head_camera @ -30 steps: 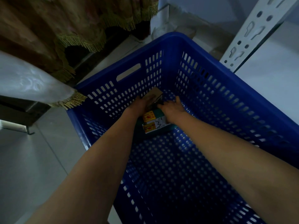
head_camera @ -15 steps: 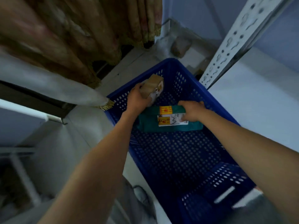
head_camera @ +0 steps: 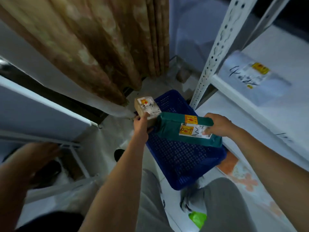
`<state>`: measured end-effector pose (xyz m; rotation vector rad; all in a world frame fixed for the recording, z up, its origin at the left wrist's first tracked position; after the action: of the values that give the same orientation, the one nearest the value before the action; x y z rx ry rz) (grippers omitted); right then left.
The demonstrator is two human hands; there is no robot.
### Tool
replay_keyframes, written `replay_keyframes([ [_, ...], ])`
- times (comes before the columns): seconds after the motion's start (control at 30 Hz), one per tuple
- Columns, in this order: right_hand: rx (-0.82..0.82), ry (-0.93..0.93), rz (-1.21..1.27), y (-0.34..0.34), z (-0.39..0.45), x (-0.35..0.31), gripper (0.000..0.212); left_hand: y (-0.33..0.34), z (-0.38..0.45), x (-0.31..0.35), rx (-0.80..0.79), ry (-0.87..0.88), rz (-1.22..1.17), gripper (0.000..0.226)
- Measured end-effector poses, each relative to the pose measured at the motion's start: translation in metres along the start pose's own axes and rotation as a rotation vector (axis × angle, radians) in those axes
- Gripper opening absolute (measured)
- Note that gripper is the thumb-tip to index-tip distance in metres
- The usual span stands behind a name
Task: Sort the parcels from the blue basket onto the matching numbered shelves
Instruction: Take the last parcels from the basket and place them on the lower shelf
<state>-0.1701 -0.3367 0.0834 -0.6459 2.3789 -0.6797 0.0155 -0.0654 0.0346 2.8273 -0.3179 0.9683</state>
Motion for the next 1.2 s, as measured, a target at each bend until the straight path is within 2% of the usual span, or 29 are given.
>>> replay_keyframes([
  [0.13, -0.012, -0.034, 0.105, -0.030, -0.073, -0.003, 0.040, 0.015, -0.083, 0.002, -0.004, -0.055, -0.137, 0.027],
  [0.27, -0.046, 0.004, 0.179, -0.055, -0.134, 0.011, 0.038, 0.025, -0.145, 0.011, 0.007, -0.050, -0.151, 0.048],
  [0.43, -0.023, 0.026, 0.289, -0.092, -0.187, 0.036, 0.045, 0.042, -0.200, 0.038, 0.009, 0.005, -0.054, 0.038],
  [0.53, 0.029, 0.023, 0.369, -0.108, -0.207, 0.049, 0.048, 0.053, -0.221, 0.049, -0.017, 0.036, -0.010, 0.040],
  [0.67, 0.116, 0.030, 0.495, -0.121, -0.239, 0.061, 0.040, 0.065, -0.242, 0.045, -0.098, 0.034, 0.017, 0.037],
  [0.77, 0.156, 0.037, 0.583, -0.124, -0.263, 0.063, 0.044, 0.075, -0.255, 0.033, -0.180, -0.010, 0.019, 0.041],
  [0.87, 0.206, 0.042, 0.664, -0.119, -0.291, 0.063, 0.044, 0.086, -0.267, 0.024, -0.261, -0.021, 0.051, 0.031],
  [1.0, 0.278, 0.026, 0.784, -0.102, -0.330, 0.069, 0.055, 0.104, -0.286, 0.011, -0.388, -0.027, 0.092, 0.029],
  [1.2, 0.358, 0.043, 0.936, -0.064, -0.394, 0.090, 0.053, 0.116, -0.321, -0.017, -0.479, -0.043, 0.135, 0.043],
])
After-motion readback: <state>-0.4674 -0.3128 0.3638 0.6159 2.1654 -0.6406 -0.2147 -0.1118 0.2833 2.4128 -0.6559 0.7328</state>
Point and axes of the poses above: each hand's wrist, its own z-axis towards the middle knuckle, its own y-axis out of the palm, x = y × z, the point moved 9 cm from there along z, towards the middle knuckle, and after that the axes turned 7 degrees about -x, right-handed, at the moved point
